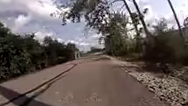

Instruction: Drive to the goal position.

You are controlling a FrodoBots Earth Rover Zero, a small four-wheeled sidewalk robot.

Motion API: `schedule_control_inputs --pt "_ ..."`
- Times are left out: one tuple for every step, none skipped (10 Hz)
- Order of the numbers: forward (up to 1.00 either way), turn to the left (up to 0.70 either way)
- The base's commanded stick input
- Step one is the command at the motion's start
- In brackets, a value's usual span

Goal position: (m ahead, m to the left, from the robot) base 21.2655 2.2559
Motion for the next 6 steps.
schedule_control_inputs --pt "0.7 0.0" --pt "0.7 0.0" --pt "0.7 0.0" --pt "0.7 0.0" --pt "0.7 0.0" --pt "0.7 0.0"
